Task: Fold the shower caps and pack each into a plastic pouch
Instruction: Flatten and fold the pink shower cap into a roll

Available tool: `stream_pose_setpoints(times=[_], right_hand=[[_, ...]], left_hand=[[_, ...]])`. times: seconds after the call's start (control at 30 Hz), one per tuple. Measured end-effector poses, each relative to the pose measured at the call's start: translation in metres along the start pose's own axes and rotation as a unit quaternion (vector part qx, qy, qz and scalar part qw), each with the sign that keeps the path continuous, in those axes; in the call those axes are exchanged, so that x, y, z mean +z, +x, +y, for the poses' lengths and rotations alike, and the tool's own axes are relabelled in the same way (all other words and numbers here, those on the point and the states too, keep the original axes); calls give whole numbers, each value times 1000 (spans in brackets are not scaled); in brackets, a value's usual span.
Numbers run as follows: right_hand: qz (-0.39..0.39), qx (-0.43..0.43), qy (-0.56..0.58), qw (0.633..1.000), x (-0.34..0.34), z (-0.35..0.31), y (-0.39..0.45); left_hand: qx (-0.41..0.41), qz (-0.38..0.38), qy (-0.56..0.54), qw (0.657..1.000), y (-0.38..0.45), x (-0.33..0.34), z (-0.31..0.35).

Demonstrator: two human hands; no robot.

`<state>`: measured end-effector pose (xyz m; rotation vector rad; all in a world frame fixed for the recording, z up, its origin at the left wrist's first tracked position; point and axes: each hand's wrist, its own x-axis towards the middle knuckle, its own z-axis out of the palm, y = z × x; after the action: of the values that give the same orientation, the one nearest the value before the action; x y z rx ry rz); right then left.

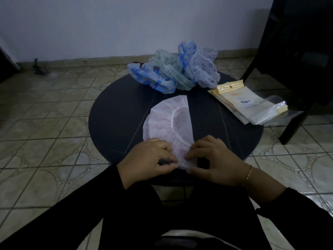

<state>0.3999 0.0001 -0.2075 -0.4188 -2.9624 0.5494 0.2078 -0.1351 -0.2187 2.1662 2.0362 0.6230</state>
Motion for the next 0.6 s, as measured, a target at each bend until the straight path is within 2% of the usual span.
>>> stream_pose_setpoints(times=[0.17, 0.3, 0.43, 0.53, 0.6], right_hand=[[7, 7, -11, 1000, 2, -3, -1], [42, 3, -10, 999, 2, -4, -1], [7, -9, -54, 998, 1, -1, -1], [10, 6, -26, 1000, -1, -4, 0], [35, 44, 38, 998, -3, -6, 1]], left_hand=[[-14, 27, -12, 999, 1, 4, 0], [-35, 10, -29, 999, 1, 0, 2], [-31, 12, -23, 999, 2, -1, 1], [-42, 10, -30, 999, 3, -3, 2], [-54, 3, -35, 998, 4, -3, 1]])
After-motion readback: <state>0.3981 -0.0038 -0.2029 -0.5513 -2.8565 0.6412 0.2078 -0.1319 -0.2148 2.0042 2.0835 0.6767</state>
